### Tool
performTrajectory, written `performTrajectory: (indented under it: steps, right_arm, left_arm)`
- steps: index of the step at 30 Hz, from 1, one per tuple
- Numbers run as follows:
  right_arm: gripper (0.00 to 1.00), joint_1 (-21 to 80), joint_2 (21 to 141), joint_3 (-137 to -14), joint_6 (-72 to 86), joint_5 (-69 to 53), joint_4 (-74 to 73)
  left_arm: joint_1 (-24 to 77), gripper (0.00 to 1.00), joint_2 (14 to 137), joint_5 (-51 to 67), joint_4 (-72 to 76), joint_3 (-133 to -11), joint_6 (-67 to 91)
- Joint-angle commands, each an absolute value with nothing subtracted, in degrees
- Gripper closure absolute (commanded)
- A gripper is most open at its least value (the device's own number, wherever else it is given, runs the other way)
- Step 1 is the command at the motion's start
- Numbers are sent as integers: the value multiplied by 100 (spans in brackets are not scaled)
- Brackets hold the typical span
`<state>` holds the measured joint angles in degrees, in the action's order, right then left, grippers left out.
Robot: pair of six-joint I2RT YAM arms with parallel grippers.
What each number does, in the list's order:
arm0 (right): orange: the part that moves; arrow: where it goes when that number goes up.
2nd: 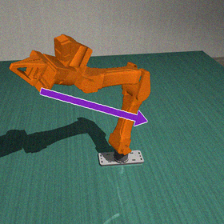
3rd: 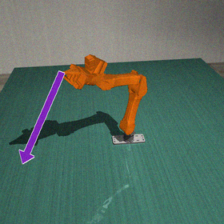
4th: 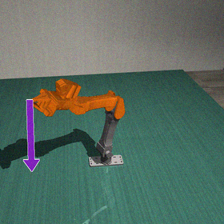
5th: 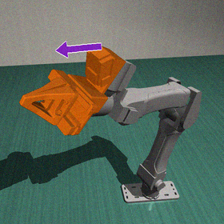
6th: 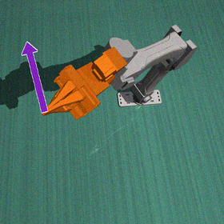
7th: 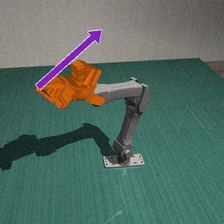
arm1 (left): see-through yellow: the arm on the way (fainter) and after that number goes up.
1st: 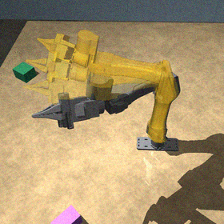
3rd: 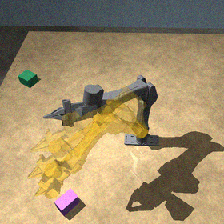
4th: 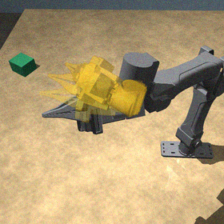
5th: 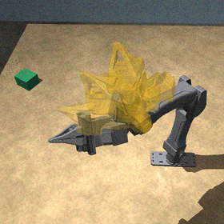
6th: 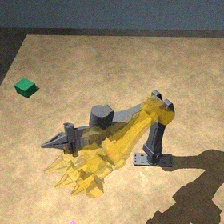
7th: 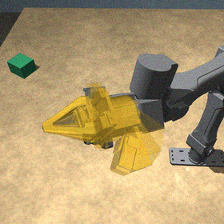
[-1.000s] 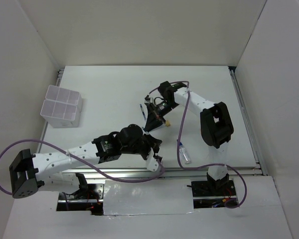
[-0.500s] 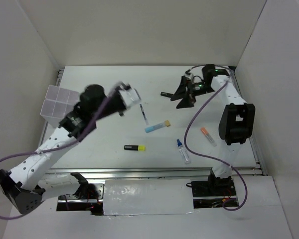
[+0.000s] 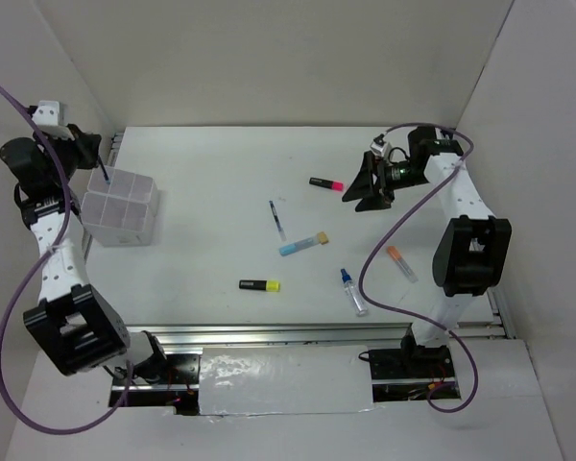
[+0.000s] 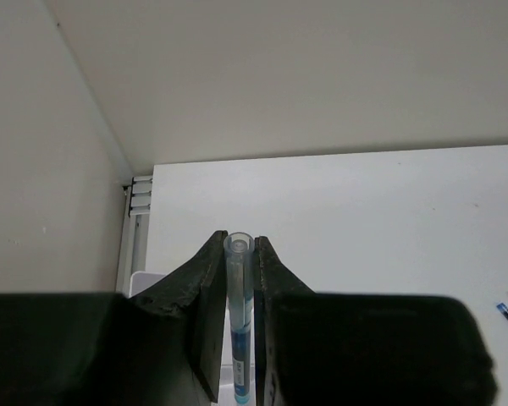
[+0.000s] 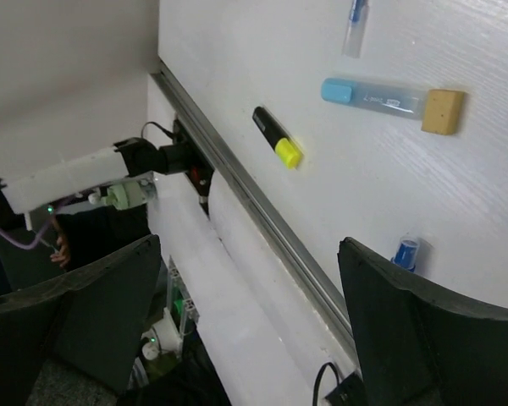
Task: Sort the stationery into containers
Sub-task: Place the stationery into the container
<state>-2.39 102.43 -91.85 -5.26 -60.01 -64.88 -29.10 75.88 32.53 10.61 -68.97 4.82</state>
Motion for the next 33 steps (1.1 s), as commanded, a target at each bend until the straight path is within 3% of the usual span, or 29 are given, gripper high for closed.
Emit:
performTrajectory:
  steps: [1, 17, 24, 29, 33]
  right_arm:
    - [9, -141, 9923, -9071, -606, -5740, -6092]
    - [9, -35, 9800, -8666, -773, -5327, -5774]
    - [9, 167, 9914, -8798, -879, -4957, -5625]
    - [10, 290, 10125, -8921, -888, -4694, -5546]
    - [12, 500, 10213, -8930, -817, -4421, -5291]
  left_arm:
    - [-3242, 100, 8067, 3805, 1959, -7382, 580]
    - [-3358, 97, 9949, 3674, 2461, -8446, 387]
    - [-3226, 95, 10177, 3586, 2540, -8104, 150]
    - [-3120, 86, 10195, 3402, 2645, -7709, -165]
    - [-3111, 84, 10213, 3217, 2733, -7506, -299]
